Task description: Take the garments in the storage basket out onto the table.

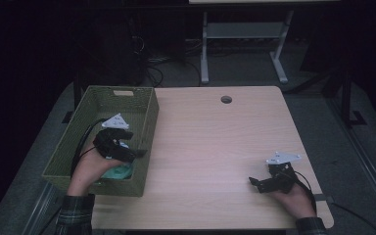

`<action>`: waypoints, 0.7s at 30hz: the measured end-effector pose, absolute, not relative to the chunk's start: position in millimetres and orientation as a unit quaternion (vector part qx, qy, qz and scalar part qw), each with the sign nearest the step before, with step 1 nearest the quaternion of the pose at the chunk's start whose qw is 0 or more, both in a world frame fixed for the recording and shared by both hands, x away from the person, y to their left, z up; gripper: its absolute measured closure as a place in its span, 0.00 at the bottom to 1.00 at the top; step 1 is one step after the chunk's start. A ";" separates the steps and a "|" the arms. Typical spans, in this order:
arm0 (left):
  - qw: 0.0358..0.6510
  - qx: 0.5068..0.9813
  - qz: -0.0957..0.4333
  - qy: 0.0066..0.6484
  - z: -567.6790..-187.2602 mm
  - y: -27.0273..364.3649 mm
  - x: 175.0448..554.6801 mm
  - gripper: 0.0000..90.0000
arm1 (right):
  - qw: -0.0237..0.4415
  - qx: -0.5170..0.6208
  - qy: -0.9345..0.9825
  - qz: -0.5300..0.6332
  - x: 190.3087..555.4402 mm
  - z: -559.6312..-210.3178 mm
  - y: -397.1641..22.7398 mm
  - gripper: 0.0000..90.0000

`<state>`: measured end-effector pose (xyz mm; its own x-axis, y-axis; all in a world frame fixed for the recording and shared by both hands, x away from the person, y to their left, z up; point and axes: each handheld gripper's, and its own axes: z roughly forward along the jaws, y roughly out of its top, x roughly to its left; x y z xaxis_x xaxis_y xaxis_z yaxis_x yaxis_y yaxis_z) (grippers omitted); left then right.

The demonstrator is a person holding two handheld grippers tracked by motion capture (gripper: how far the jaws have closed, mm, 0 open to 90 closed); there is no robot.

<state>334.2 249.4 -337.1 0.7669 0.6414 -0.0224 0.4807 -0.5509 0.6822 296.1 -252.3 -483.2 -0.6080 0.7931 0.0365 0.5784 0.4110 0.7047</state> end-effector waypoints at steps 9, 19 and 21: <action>0.324 0.872 0.118 0.347 -342.6 268.7 335.0 0.16 | 0.153 0.415 0.826 0.350 296.1 -483.2 -252.3 0.01; 0.295 0.874 0.125 0.365 -349.6 289.2 337.9 0.22 | 0.154 0.414 0.826 0.350 296.2 -483.3 -252.4 0.02; 0.289 0.875 0.126 0.368 -351.8 291.4 338.9 0.23 | 0.154 0.414 0.826 0.350 296.2 -483.3 -252.4 0.02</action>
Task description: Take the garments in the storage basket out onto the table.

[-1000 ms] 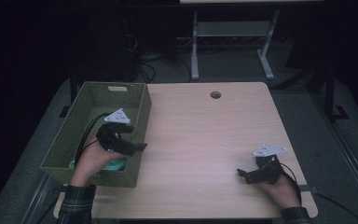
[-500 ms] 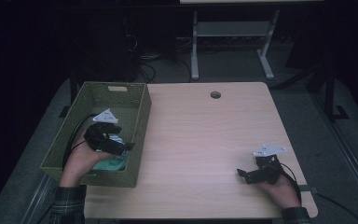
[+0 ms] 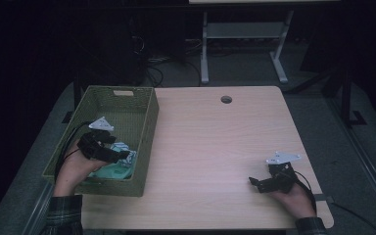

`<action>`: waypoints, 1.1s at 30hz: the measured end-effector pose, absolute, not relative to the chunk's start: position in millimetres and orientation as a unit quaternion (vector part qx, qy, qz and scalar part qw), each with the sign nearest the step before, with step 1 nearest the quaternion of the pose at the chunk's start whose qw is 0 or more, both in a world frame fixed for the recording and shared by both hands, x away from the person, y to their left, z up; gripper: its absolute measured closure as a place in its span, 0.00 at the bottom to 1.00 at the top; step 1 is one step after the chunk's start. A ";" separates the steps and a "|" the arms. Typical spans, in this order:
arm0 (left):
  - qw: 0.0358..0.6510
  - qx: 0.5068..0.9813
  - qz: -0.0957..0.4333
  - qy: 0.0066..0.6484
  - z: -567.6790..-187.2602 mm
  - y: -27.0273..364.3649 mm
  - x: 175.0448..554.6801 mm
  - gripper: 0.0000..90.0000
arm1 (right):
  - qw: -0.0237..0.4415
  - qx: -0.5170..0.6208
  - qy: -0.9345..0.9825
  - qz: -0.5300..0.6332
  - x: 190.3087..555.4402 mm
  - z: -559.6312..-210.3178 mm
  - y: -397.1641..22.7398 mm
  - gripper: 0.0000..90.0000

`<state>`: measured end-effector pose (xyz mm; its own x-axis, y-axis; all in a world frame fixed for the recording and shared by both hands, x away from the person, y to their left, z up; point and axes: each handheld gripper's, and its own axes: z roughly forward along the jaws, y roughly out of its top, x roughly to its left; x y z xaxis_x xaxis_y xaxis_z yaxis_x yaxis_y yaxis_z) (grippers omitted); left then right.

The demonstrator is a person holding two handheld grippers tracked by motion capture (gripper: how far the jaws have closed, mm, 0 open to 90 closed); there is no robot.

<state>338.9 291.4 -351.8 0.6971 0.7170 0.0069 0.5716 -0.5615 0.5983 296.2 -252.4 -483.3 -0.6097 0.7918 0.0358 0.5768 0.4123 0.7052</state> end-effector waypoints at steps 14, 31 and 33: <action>0.241 0.886 0.101 0.383 -371.4 300.8 347.6 0.35 | 0.153 0.414 0.826 0.350 296.2 -483.3 -252.4 0.01; 0.174 0.908 0.092 0.370 -387.5 297.7 362.3 0.44 | 0.154 0.418 0.825 0.349 296.4 -483.3 -251.6 0.02; 0.169 0.910 0.090 0.368 -389.1 297.3 363.3 0.44 | 0.153 0.418 0.825 0.349 296.4 -483.3 -251.6 0.01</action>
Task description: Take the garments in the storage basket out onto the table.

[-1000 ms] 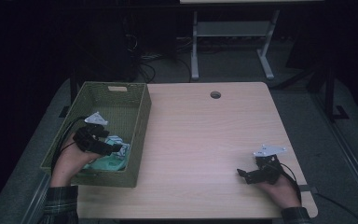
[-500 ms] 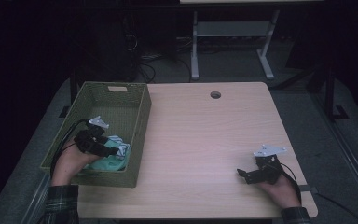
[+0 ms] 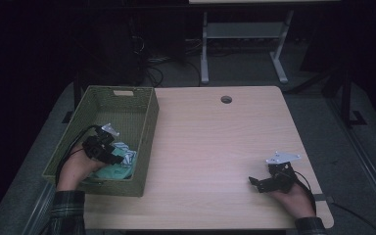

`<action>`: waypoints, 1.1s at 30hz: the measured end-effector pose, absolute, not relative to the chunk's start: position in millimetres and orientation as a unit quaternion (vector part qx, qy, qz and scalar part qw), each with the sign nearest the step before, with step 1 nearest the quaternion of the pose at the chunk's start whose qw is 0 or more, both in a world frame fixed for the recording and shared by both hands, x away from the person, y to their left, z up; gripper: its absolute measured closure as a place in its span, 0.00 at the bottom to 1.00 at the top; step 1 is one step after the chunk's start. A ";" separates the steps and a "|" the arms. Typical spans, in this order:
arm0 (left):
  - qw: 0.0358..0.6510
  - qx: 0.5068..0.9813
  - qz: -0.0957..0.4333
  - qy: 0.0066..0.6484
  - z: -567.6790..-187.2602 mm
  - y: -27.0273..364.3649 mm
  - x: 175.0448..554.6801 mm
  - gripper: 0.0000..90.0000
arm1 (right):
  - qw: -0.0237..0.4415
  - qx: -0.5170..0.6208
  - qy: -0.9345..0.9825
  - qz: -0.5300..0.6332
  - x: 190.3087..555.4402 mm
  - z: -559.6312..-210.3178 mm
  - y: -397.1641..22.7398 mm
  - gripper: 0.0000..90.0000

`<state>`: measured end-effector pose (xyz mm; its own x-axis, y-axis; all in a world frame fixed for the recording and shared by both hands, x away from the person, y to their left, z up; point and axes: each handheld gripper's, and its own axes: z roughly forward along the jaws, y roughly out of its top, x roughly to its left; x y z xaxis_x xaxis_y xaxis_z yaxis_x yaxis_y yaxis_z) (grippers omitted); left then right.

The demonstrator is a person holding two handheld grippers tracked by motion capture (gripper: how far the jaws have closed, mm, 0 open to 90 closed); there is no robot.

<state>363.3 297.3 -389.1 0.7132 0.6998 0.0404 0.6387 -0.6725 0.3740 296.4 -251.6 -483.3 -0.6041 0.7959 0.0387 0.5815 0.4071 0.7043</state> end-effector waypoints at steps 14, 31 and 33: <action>0.147 0.919 0.036 0.365 -411.0 292.1 371.5 0.50 | 0.153 0.418 0.824 0.349 296.4 -483.2 -251.5 0.02; 0.185 0.907 0.066 0.372 -397.3 299.1 369.0 0.89 | 0.153 0.418 0.825 0.349 296.4 -483.2 -251.5 0.02; 0.197 0.902 0.074 0.376 -392.7 301.5 367.6 0.90 | 0.153 0.418 0.824 0.349 296.4 -483.2 -251.5 0.02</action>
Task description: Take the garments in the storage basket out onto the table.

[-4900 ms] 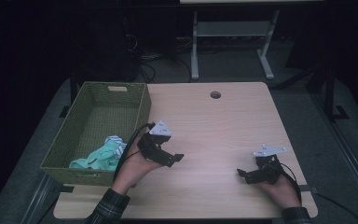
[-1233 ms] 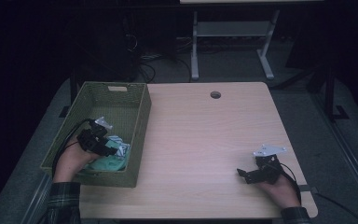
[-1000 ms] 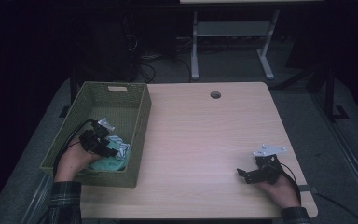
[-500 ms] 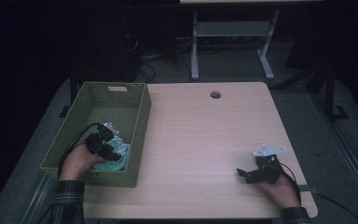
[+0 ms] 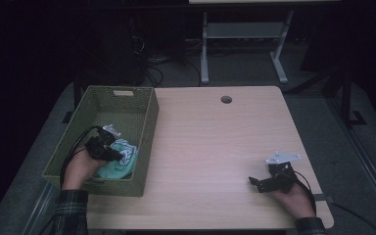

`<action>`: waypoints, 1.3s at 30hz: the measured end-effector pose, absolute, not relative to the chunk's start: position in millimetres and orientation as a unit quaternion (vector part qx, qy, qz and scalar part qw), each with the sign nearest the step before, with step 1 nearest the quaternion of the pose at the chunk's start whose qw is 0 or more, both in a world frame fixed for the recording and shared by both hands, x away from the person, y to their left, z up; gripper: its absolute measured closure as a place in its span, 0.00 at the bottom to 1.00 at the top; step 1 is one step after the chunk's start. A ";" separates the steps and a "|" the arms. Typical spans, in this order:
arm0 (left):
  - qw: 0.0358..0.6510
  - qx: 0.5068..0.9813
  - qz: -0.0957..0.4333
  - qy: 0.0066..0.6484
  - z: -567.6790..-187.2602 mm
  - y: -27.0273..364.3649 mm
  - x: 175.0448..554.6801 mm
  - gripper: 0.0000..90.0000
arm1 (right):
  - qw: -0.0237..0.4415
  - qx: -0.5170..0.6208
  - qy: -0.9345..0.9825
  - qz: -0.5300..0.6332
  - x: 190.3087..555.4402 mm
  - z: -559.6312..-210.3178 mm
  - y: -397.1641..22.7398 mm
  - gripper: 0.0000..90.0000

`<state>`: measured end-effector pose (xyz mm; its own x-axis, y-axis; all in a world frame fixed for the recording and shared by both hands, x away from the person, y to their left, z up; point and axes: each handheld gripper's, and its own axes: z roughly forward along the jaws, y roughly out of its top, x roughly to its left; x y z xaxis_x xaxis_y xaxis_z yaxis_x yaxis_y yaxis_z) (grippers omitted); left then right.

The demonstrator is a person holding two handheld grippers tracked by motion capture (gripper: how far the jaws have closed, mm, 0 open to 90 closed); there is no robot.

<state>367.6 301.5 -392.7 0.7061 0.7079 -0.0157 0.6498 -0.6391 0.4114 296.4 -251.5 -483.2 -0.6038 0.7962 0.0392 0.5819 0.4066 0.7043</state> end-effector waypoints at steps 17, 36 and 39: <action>0.331 0.843 0.121 0.406 -342.2 318.6 347.5 0.91 | 0.153 0.418 0.825 0.349 296.4 -483.2 -251.5 0.02; 0.443 0.789 0.163 0.394 -310.0 324.4 338.3 0.91 | 0.153 0.419 0.824 0.350 296.3 -483.2 -251.4 0.02; 0.448 0.788 0.162 0.389 -304.1 323.7 339.5 0.91 | 0.153 0.419 0.824 0.349 296.4 -483.2 -251.4 0.02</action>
<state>339.5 323.7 -304.1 0.6445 0.7590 -0.0926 0.4678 -0.2955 0.8330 296.4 -251.4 -483.2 -0.6026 0.7971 0.0394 0.5827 0.4058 0.7041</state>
